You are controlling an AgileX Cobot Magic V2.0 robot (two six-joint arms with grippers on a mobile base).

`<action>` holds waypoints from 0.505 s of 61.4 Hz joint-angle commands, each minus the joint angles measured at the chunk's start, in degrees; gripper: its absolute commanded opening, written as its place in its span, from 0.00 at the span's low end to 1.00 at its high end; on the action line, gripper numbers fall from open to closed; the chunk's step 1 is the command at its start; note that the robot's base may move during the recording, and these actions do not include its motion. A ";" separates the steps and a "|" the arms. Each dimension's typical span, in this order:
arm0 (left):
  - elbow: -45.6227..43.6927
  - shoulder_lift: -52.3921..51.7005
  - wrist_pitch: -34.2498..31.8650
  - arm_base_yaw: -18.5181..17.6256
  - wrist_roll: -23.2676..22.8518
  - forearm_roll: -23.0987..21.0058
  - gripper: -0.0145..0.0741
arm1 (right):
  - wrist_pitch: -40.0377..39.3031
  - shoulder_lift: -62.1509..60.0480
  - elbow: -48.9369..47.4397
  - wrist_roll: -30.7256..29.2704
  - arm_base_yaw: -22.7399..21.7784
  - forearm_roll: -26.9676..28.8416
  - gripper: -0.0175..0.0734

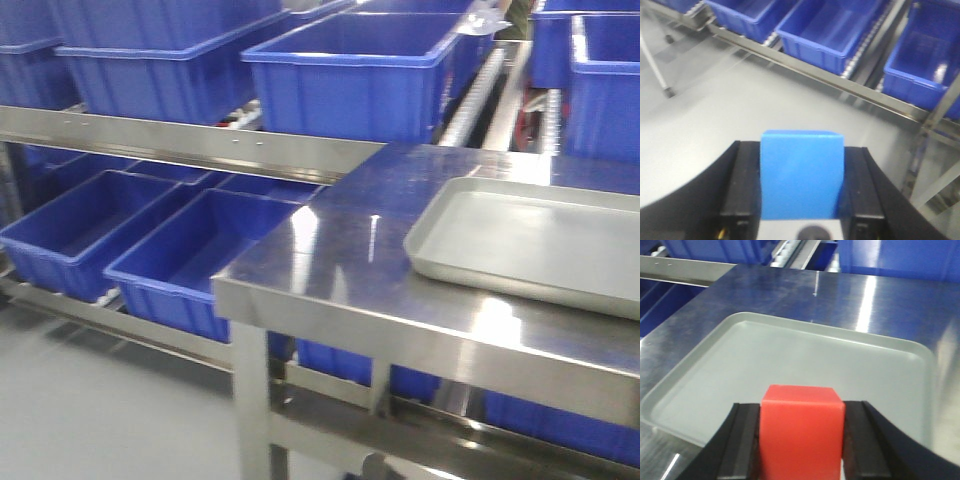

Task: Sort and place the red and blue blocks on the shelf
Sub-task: 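Drive the base away from the table toward the bin shelves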

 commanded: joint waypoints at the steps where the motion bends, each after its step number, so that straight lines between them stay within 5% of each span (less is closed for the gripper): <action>1: -1.53 -0.10 -3.91 0.06 -0.02 0.65 0.30 | -4.99 -0.13 -1.65 -0.32 -0.27 -1.02 0.24; 31: -1.53 -0.10 -3.91 0.06 -0.02 0.65 0.30 | -4.99 -0.13 -1.65 -0.32 -0.27 -1.02 0.24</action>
